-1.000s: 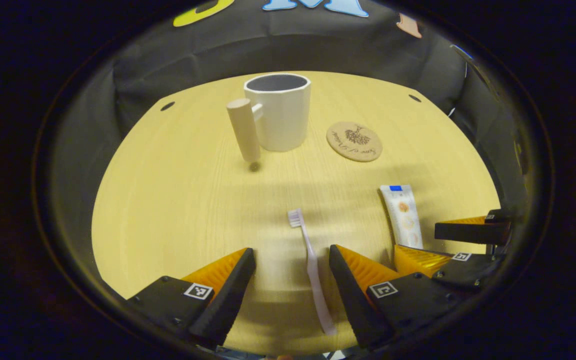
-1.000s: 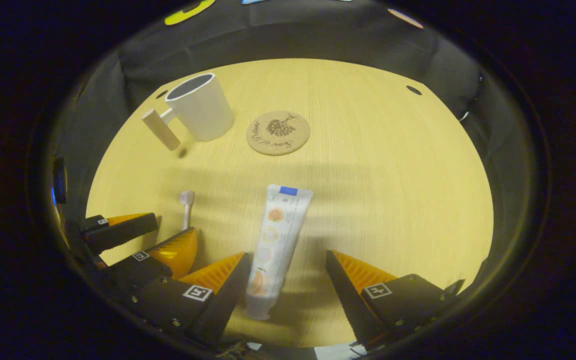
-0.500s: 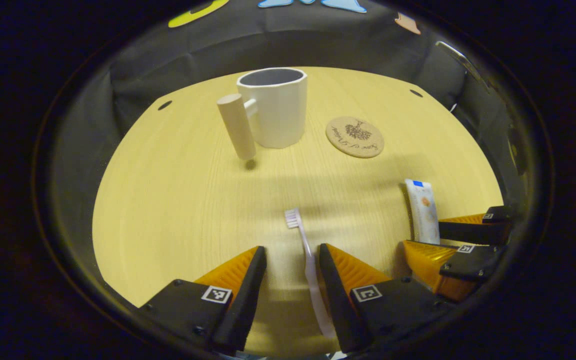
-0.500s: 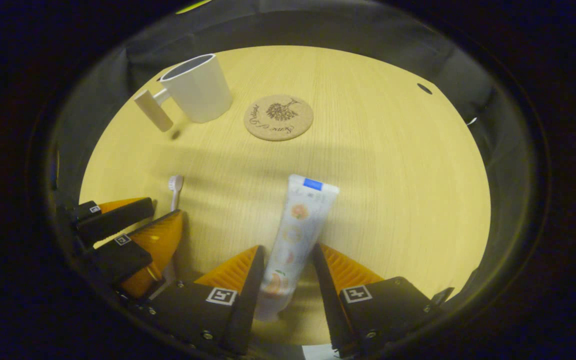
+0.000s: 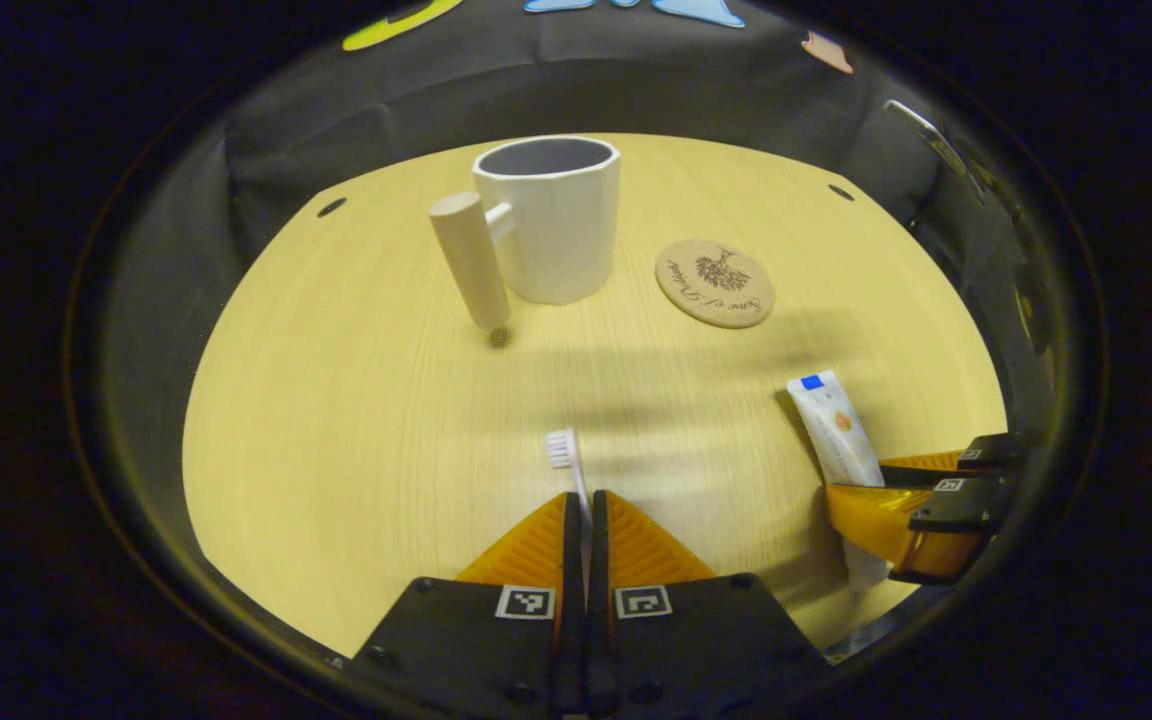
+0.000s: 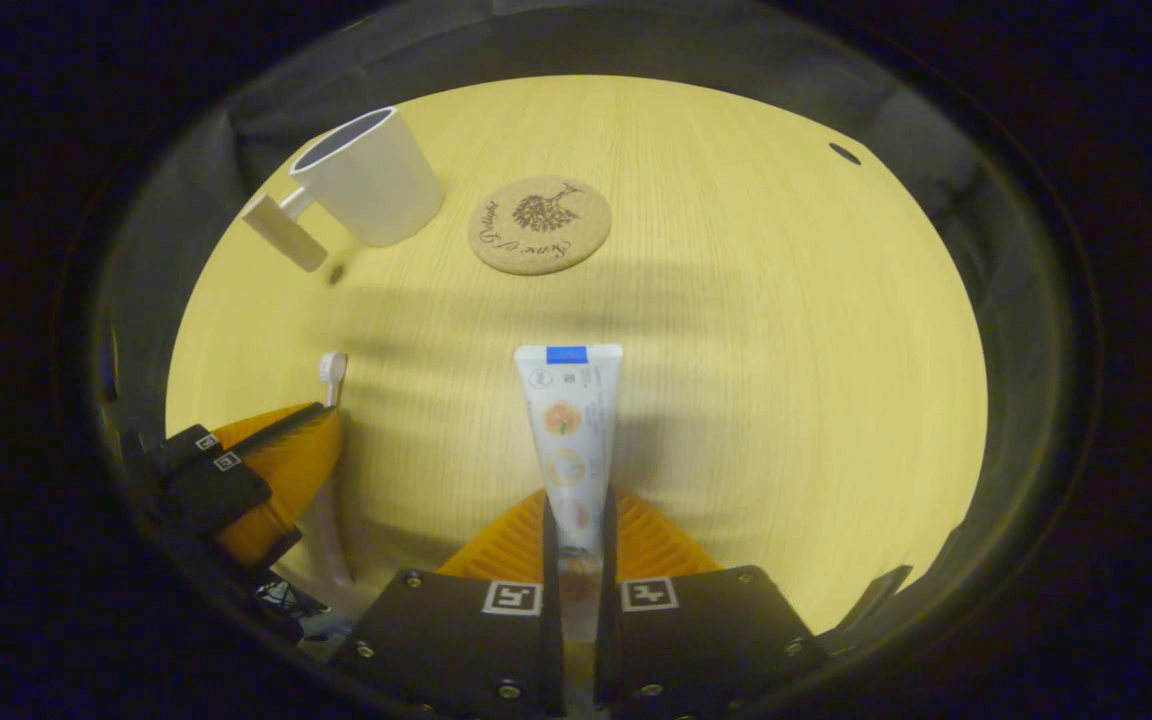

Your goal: Put the toothbrush and toothpaste on the desktop into the cup, then pick up the cup and place it on the coaster on the desktop.

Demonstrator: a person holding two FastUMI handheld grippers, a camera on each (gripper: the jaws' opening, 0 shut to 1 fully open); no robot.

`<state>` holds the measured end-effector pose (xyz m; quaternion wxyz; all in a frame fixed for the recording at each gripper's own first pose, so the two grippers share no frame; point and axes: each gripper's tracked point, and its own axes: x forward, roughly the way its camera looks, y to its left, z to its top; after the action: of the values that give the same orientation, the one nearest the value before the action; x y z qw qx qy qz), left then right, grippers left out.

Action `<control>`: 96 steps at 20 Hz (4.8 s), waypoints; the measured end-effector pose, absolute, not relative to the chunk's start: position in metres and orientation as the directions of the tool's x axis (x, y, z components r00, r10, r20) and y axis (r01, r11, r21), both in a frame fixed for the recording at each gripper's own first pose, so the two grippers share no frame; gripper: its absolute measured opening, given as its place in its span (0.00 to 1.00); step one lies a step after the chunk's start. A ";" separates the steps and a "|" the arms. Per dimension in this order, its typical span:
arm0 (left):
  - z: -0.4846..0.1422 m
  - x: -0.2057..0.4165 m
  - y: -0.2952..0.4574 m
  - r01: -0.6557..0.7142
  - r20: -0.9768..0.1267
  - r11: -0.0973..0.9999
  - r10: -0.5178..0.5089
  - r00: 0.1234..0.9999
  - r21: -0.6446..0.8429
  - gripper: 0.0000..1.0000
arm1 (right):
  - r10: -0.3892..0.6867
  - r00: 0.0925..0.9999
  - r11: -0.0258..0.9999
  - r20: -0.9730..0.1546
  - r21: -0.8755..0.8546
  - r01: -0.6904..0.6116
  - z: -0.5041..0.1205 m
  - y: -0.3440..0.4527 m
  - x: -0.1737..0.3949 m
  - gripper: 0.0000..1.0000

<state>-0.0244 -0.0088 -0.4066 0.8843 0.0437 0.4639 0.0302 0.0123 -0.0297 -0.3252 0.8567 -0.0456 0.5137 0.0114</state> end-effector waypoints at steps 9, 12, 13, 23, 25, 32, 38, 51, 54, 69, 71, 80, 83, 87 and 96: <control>-0.393 -0.020 -0.004 -0.048 -0.812 0.997 0.071 0.579 0.052 0.07 | 0.013 0.469 0.998 -0.883 -0.019 -0.064 -0.325 -0.030 0.015 0.14; -0.369 -0.018 -0.001 -0.058 -0.794 0.998 0.057 0.605 0.028 0.07 | 0.026 0.469 0.998 -0.883 -0.002 -0.059 -0.324 -0.030 0.016 0.14; -0.359 -0.018 -0.002 -0.059 -0.785 0.998 0.048 0.618 0.014 0.07 | 0.031 0.471 0.998 -0.881 0.006 -0.056 -0.324 -0.030 0.016 0.14; -0.249 0.006 0.000 -0.046 -0.652 0.997 -0.004 0.758 -0.060 0.07 | 0.054 0.486 0.999 -0.872 0.046 -0.028 -0.323 -0.030 0.017 0.14; -0.268 0.000 -0.004 -0.020 -0.703 0.999 -0.020 0.711 -0.049 0.07 | 0.052 0.490 0.999 -0.870 0.043 -0.030 -0.323 -0.030 0.017 0.14; -0.337 -0.029 -0.005 -0.022 -0.805 0.999 -0.020 0.593 -0.040 0.07 | 0.054 0.497 0.999 -0.866 0.044 -0.032 -0.322 -0.030 0.018 0.14; -0.359 -0.038 -0.003 -0.013 -0.834 0.999 -0.028 0.551 -0.042 0.13 | 0.056 0.501 0.998 -0.864 0.046 -0.031 -0.322 -0.030 0.019 0.13; -0.402 -0.051 0.017 -0.024 -0.873 0.997 0.080 0.481 0.078 0.47 | 0.066 0.510 0.998 -0.857 0.064 -0.023 -0.322 -0.030 0.020 0.13; -0.402 -0.049 0.016 -0.047 -0.860 0.995 0.098 0.502 0.086 0.16 | 0.068 0.512 0.998 -0.856 0.066 -0.022 -0.321 -0.030 0.021 0.13; -0.300 -0.022 -0.002 -0.033 -0.754 0.999 0.006 0.657 -0.021 0.07 | 0.078 0.515 0.997 -0.854 0.065 -0.043 -0.322 -0.030 0.021 0.14; -0.272 -0.010 -0.005 -0.030 -0.717 0.999 -0.009 0.697 -0.041 0.07 | 0.081 0.515 0.997 -0.854 0.069 -0.043 -0.321 -0.030 0.022 0.14; -0.164 0.067 0.012 -0.018 -0.561 0.996 -0.036 0.827 -0.092 0.13 | 0.097 0.519 0.995 -0.849 0.087 -0.043 -0.322 -0.030 0.023 0.14; -0.148 0.099 0.018 -0.015 -0.516 0.993 -0.047 0.855 -0.115 0.07 | 0.104 0.517 0.994 -0.849 0.098 -0.041 -0.321 -0.030 0.023 0.14; -0.136 0.139 0.022 0.001 -0.461 0.992 -0.060 0.885 -0.126 0.07 | 0.113 0.515 0.993 -0.850 0.106 -0.043 -0.322 -0.030 0.024 0.14; -0.174 0.201 0.022 0.020 -0.432 0.992 -0.074 0.899 -0.128 0.07 | 0.147 0.512 0.988 -0.846 0.149 -0.037 -0.322 -0.030 0.025 0.14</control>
<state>0.2011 0.0217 -0.1743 0.9725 -0.0603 0.2236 -0.0242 0.0253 -0.0301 -0.3224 0.8677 0.0561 0.4910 0.0528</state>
